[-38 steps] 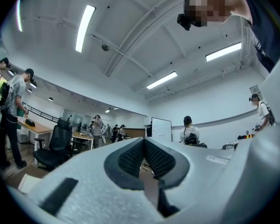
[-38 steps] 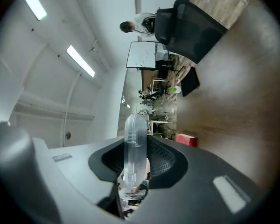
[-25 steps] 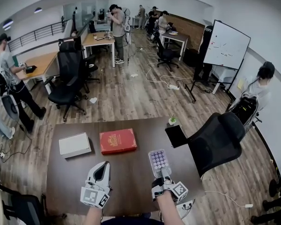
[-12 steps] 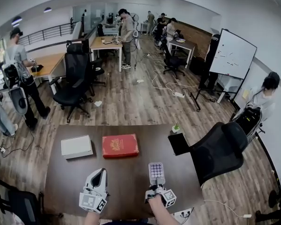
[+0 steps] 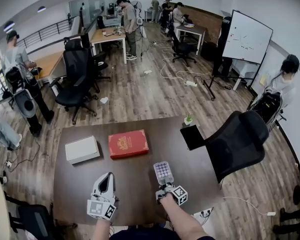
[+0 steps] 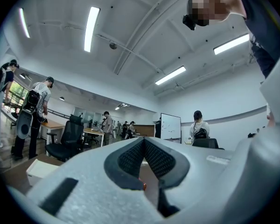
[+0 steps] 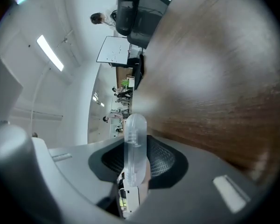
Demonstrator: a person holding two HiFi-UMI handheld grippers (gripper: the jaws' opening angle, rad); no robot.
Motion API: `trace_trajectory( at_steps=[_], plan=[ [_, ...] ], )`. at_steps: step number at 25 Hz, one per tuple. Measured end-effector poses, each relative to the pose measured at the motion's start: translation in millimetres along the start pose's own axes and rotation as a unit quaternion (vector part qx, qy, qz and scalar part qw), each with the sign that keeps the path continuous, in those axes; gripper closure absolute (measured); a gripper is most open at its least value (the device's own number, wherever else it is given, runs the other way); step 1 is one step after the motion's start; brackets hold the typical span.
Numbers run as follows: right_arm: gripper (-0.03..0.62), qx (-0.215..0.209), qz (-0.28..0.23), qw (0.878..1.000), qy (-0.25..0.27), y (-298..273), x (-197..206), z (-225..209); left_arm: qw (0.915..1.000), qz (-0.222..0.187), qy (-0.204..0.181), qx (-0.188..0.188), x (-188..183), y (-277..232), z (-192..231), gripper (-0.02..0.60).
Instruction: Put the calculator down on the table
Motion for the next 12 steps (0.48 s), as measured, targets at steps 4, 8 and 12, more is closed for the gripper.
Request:
trace_trajectory(
  at_steps=[4, 8, 12],
  plan=[
    [0.477, 0.002, -0.013, 1.000, -0.023, -2, 5, -8, 0.9999, 0.013, 0.002, 0.002, 6, 4, -3, 0.586],
    [0.479, 0.021, -0.024, 0.999, -0.025, -3, 6, -20, 0.9999, 0.014, 0.008, 0.002, 6, 7, -5, 0.586],
    [0.477, 0.036, -0.037, 0.998, -0.031, -8, 7, -29, 0.9996, 0.023, 0.013, 0.001, 14, 11, -5, 0.586]
  ],
)
Point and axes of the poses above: the fingertips, and each gripper's own axes: y backward along the fingers, z to its left, x out of its underside, the point moved 1 cm from there along y, backward along the fingers, and after that the axes turned 1 degree about -x, right-handed, at the moved point
